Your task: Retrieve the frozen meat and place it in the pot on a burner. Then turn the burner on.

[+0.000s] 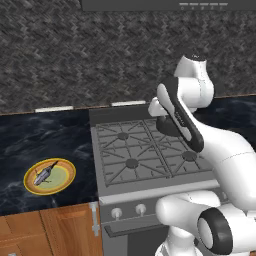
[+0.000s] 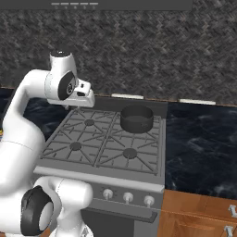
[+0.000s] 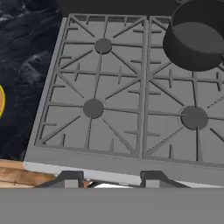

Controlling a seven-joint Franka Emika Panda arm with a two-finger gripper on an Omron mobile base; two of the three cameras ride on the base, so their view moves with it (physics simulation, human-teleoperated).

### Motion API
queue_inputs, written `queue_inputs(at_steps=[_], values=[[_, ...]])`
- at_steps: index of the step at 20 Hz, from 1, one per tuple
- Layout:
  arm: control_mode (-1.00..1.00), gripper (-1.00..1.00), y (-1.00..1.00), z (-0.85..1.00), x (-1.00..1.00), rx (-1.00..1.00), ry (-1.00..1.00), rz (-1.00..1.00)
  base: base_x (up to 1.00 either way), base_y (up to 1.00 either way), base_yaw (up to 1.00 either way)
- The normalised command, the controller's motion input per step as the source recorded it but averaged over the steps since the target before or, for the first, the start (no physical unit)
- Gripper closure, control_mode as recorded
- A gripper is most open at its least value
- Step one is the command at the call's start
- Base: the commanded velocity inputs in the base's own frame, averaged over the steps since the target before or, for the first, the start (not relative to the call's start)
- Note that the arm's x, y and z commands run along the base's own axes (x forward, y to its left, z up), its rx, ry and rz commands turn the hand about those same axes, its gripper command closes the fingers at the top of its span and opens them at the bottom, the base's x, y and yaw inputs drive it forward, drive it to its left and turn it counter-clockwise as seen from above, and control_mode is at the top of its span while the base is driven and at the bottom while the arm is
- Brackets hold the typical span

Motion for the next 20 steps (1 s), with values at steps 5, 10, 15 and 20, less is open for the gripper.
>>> queue_inputs(at_steps=[5, 10, 15, 20], values=[[-1.00, -1.00, 0.28, 0.00, 0.02, 0.00, 0.00, -0.12, 0.00, 0.00, 0.00], [-1.00, -1.00, 0.85, -0.09, 0.03, 0.00, 0.03, -0.33, 0.00, 0.00, 0.00], [-1.00, -1.00, 1.00, -0.21, 0.09, 0.00, 0.08, -0.36, 0.00, 0.00, 0.00], [-1.00, -1.00, 0.80, -0.42, 0.03, 0.00, 0.16, -0.30, 0.00, 0.00, 0.00]])
